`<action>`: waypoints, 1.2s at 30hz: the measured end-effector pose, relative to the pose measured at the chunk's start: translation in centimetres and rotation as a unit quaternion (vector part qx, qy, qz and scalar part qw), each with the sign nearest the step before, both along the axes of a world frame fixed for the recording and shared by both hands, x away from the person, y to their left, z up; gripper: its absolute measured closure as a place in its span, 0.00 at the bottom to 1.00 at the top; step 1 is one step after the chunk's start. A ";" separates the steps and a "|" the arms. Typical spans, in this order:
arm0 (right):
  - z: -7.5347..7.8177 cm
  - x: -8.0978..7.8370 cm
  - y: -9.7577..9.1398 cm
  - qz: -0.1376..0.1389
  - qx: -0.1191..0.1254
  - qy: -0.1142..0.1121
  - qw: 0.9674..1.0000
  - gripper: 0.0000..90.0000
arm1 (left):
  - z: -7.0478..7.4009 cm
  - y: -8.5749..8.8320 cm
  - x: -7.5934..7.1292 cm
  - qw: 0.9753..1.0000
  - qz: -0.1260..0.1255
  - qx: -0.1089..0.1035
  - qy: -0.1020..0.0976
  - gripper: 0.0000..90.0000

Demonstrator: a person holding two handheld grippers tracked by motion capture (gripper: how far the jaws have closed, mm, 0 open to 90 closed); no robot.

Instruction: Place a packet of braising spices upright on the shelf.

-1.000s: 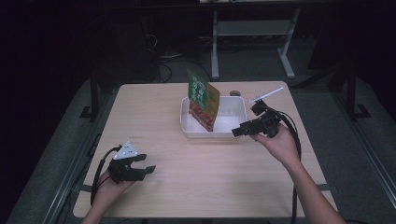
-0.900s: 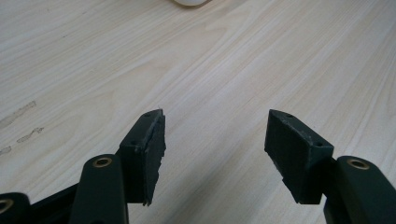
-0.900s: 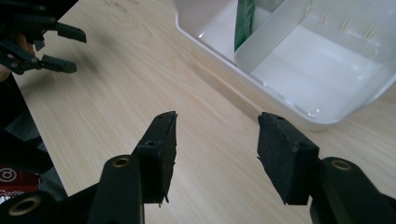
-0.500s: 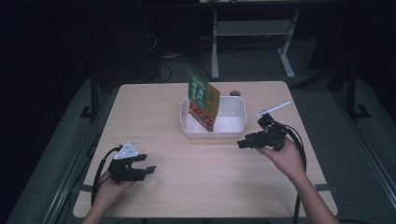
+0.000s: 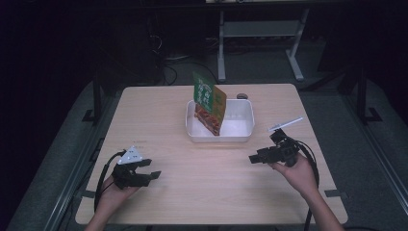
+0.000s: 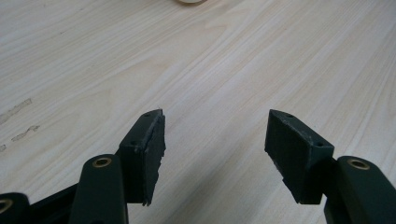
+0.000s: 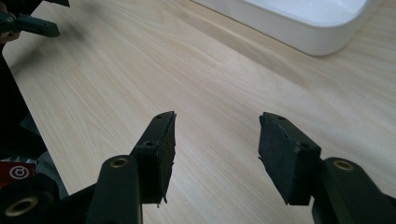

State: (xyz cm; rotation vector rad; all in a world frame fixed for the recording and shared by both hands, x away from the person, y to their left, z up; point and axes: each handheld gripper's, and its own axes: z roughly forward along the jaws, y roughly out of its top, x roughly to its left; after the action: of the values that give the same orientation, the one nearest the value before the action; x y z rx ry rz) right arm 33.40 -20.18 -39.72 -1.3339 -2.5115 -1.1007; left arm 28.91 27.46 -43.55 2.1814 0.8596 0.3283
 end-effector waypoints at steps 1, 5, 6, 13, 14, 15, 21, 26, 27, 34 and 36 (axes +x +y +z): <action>-0.1 -0.1 -0.1 0.000 0.000 0.000 1.000 0.50 | 0.0 0.0 0.0 1.000 0.000 0.000 0.000 0.42; -0.6 -0.6 -0.2 0.001 0.001 0.002 1.000 0.50 | 0.0 0.0 0.0 1.000 0.000 0.000 0.000 0.42; -0.7 -0.7 -0.3 0.001 0.001 0.002 1.000 0.50 | 0.0 0.0 0.0 1.000 0.000 0.000 0.000 0.42; -1.7 -1.6 -0.5 0.003 0.005 0.008 1.000 0.50 | 0.0 0.0 0.0 1.000 0.000 0.001 -0.001 0.42; -1.9 -1.7 -0.6 0.003 0.005 0.010 1.000 0.49 | 0.0 -0.1 0.0 1.000 -0.001 0.001 -0.001 0.42; -2.1 -1.9 -0.6 0.004 0.005 0.010 1.000 0.49 | 0.0 -0.1 0.0 1.000 -0.001 0.001 -0.001 0.42; -2.9 -2.6 -1.0 0.002 0.010 0.013 1.000 0.49 | 0.0 -0.1 -0.1 1.000 -0.002 0.003 0.000 0.42; -3.4 -3.4 -1.3 0.000 0.014 0.010 1.000 0.48 | 0.0 -0.2 -0.1 1.000 -0.004 0.005 0.001 0.42; -3.4 -3.6 -1.4 -0.001 0.014 0.010 1.000 0.48 | 0.0 -0.2 -0.1 1.000 -0.003 0.005 0.001 0.42; -4.1 -4.8 -2.1 -0.009 0.024 0.009 1.000 0.48 | -0.1 -0.3 -0.1 1.000 -0.004 0.003 0.002 0.42; -4.4 -5.3 -2.2 -0.010 0.029 0.008 1.000 0.48 | -0.1 -0.3 -0.1 1.000 -0.004 0.004 0.003 0.42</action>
State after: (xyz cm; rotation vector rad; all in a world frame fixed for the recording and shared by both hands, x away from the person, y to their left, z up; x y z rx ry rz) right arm 28.13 -22.37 -44.15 -1.3501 -2.4410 -1.1512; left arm 28.84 27.18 -43.66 2.1934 0.8541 0.3223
